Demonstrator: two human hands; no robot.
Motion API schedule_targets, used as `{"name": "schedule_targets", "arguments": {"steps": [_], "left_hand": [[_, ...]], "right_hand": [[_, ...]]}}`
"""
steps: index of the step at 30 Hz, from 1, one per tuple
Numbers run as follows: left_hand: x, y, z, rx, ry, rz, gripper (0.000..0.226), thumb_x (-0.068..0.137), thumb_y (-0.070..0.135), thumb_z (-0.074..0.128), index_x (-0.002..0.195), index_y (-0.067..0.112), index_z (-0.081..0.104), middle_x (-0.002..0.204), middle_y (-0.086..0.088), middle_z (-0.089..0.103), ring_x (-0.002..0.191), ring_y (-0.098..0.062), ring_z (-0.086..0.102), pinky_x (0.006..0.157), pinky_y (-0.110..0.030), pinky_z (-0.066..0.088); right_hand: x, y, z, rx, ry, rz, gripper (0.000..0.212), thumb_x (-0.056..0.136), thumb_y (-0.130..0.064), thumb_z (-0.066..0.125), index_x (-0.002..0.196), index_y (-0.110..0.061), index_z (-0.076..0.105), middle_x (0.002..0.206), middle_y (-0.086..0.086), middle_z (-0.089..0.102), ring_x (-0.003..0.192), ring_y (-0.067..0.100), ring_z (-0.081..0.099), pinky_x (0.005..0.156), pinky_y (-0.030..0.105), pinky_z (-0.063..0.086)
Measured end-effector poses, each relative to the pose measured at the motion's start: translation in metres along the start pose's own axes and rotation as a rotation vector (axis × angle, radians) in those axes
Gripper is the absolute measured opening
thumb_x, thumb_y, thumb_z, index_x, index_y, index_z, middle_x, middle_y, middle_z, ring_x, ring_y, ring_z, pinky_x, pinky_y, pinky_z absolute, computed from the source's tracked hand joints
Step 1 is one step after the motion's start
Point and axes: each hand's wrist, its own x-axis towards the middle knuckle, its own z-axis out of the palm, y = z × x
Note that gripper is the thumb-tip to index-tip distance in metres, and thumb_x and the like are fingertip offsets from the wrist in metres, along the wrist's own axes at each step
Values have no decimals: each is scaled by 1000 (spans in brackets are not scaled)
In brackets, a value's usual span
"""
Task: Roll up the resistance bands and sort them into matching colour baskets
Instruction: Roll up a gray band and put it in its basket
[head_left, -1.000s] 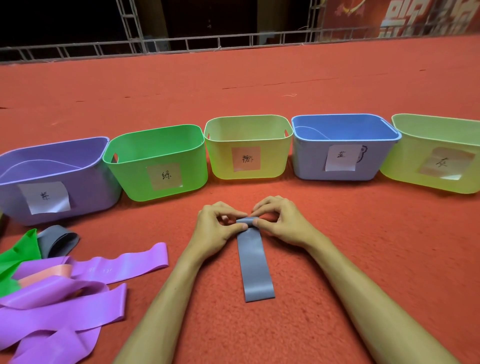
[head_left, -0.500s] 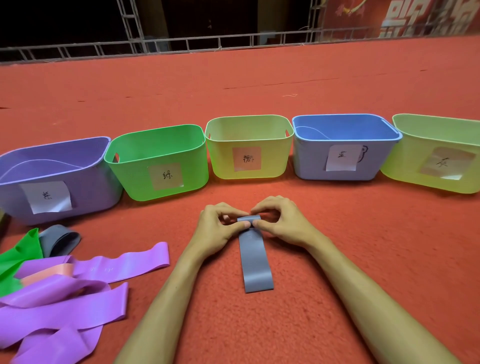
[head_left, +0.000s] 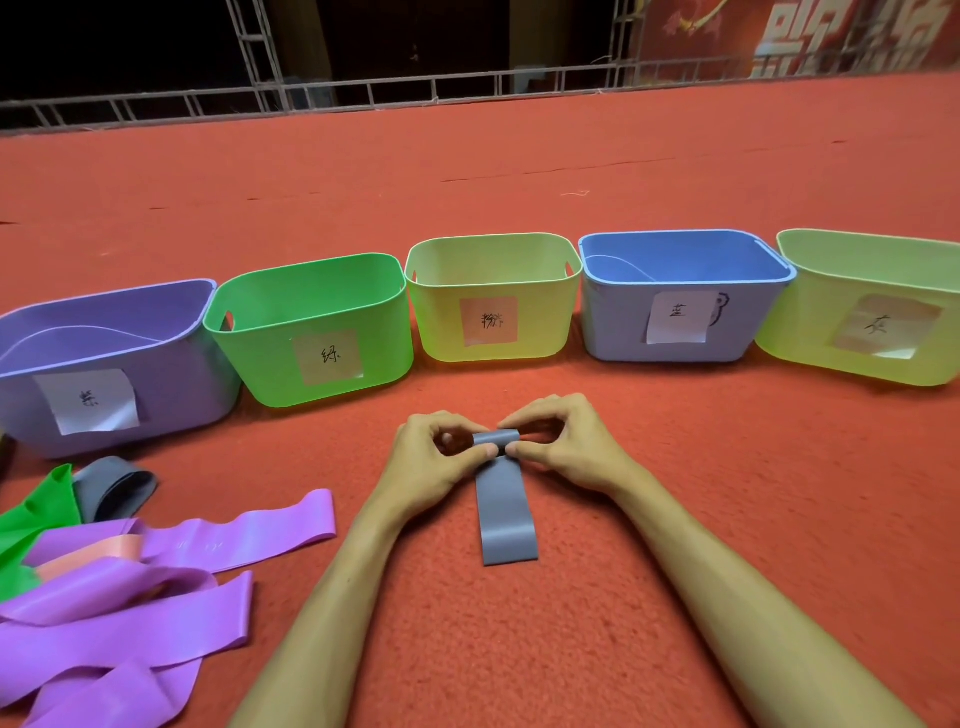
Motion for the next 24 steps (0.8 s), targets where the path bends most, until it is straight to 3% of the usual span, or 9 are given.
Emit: {"name": "schedule_targets", "arguments": {"steps": [5,9,16,20,24], "left_hand": [[1,-2,-2,-129,-15,-10,25,78,20,91,100,31,84,84,15,72,71,0,57,72,-27,48],[1,-4,-1,-141,-14,-21,29,76,13,91,101,27,84,86,14,75,73,1,60,74,-24,48],[2,-5,-1,-23,-30,-16,19,84,26,86,102,30,81,83,14,76,69,1,56,68,-18,45],[2,-3,-1,-26,-62,16,12,88,23,82,98,28,82,78,13,75,67,1,55,65,-19,43],[2,-4,-1,-102,-54,16,13,87,18,84,99,22,82,82,8,76,70,-3,57,67,-22,45]], "right_hand": [[3,1,3,53,0,59,22,85,-15,81,106,-15,79,97,-4,80,94,12,75,88,27,56],[3,-2,3,23,-23,48,12,90,-13,77,100,-16,82,93,-5,80,93,14,75,89,31,58],[-1,-4,1,56,5,22,17,83,-4,83,99,-10,83,87,-14,78,84,3,74,81,20,56],[-1,-1,0,57,18,33,23,79,-1,86,101,-7,82,82,-19,76,83,-2,72,79,16,54],[1,-1,2,26,-5,51,27,81,-14,86,107,-16,79,96,-7,79,93,8,75,90,29,58]]}}
